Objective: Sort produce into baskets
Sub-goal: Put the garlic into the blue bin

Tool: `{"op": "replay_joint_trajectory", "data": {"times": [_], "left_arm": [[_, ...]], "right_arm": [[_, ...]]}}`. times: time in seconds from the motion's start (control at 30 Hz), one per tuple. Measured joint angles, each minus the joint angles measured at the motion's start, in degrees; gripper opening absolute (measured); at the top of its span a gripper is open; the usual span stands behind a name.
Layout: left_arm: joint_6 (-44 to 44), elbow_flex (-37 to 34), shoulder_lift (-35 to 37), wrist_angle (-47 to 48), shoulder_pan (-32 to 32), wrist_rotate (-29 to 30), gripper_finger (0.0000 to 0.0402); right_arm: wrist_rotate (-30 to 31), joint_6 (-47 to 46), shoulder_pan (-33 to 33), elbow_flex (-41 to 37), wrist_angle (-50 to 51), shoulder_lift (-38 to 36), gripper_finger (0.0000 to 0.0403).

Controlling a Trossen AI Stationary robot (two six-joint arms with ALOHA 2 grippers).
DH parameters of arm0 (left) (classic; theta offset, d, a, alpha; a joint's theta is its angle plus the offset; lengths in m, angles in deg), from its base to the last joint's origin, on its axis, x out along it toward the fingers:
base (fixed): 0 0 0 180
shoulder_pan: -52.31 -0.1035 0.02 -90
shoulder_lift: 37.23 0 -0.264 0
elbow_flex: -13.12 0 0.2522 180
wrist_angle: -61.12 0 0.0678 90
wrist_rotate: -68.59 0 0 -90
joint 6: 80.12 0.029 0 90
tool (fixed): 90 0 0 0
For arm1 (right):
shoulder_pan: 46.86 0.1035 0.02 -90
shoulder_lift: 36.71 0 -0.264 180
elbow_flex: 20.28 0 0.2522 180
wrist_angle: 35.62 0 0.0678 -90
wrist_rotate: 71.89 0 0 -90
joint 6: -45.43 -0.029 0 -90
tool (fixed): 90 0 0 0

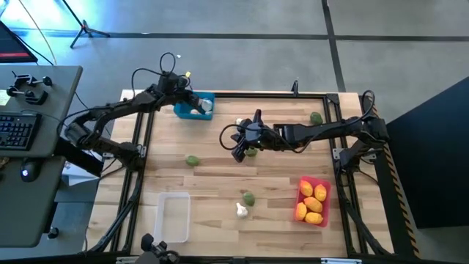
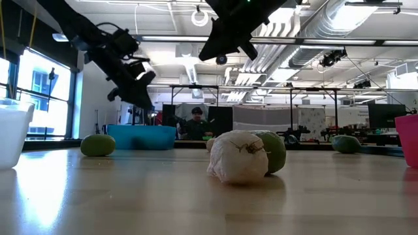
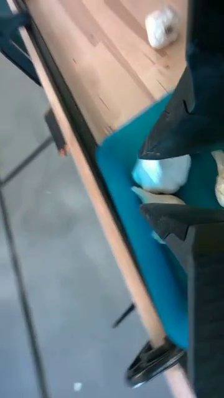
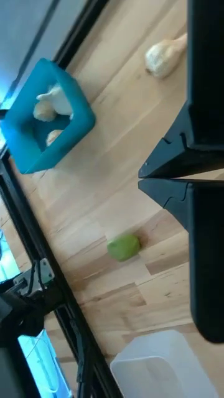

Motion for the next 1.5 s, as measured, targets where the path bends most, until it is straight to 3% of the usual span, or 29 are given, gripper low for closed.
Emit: {"op": "replay_joint_trajectory", "data": {"times": [0.33,0.53,0.83,1.23,1.37,1.5], "left_arm": [[2.1,0.0,10.3,0.5,5.5,-0.2,0.0005],[0.8,-1.1,12.5,-0.5,11.6,0.0,0.0003],[-2.5,-11.3,15.5,-20.1,20.4,1.8,0.0000],[-0.8,-13.8,24.3,-18.4,30.4,0.7,0.0000],[-3.0,-17.1,26.6,-18.3,33.3,0.2,0.0000],[-4.9,-19.9,28.7,-18.7,35.7,0.2,0.0000]], "right_arm": [[-0.1,-5.9,1.3,0.0,4.3,0.0,0.0000],[-0.1,-8.7,3.5,0.0,4.9,0.0,0.0000],[0.0,-17.9,6.6,0.0,7.4,0.1,0.0000],[-8.7,-40.1,18.3,0.0,12.0,0.1,0.0002],[-8.7,-44.2,23.5,0.0,9.3,0.1,0.0024],[-6.9,-45.4,27.9,0.0,5.4,1.8,0.0076]]}}
